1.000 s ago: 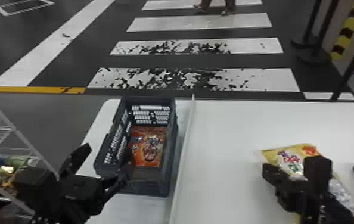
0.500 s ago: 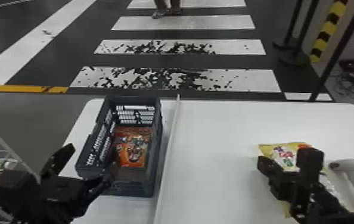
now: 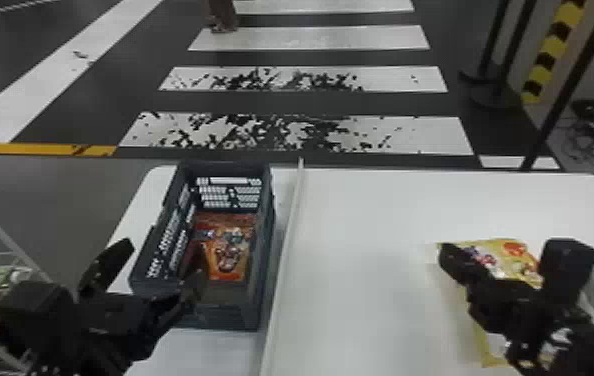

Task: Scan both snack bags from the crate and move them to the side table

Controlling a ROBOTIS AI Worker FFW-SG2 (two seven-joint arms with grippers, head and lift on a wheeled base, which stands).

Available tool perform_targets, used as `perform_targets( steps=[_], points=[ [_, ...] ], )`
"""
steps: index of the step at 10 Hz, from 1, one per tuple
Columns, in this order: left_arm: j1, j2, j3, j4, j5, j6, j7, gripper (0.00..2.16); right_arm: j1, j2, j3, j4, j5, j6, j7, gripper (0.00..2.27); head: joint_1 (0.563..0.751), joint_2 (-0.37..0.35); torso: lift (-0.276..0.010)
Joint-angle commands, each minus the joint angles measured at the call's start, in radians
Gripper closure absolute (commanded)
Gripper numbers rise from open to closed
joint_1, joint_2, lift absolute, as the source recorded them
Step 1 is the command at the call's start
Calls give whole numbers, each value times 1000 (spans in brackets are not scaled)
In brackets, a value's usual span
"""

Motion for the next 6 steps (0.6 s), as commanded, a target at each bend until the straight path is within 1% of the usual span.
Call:
perform_targets(
  steps=[1,2,3,5,6],
  points=[
    [-1,1,-8,1,-2,0,0,33,12,-19,-39,-60,0,40,-2,2246,695,89,-95],
    [-1,2,-8,2,-2,0,0,33,12,-33,-74,-50,11,46,-2,2246,695,74,-95],
    [-1,5,-8,4,-2,0,0,33,16,-47,-100,-8,13,37,0,2246,695,51,-95],
    [-1,7,-9,10,-2,0,-2,33,39,-51,-131,67,19,-43,21,2246,695,-13,-95],
    [-3,8,-11,10,-2,0,-2,33,43,-54,-131,108,23,-86,29,2246,695,-26,-95]
  ],
)
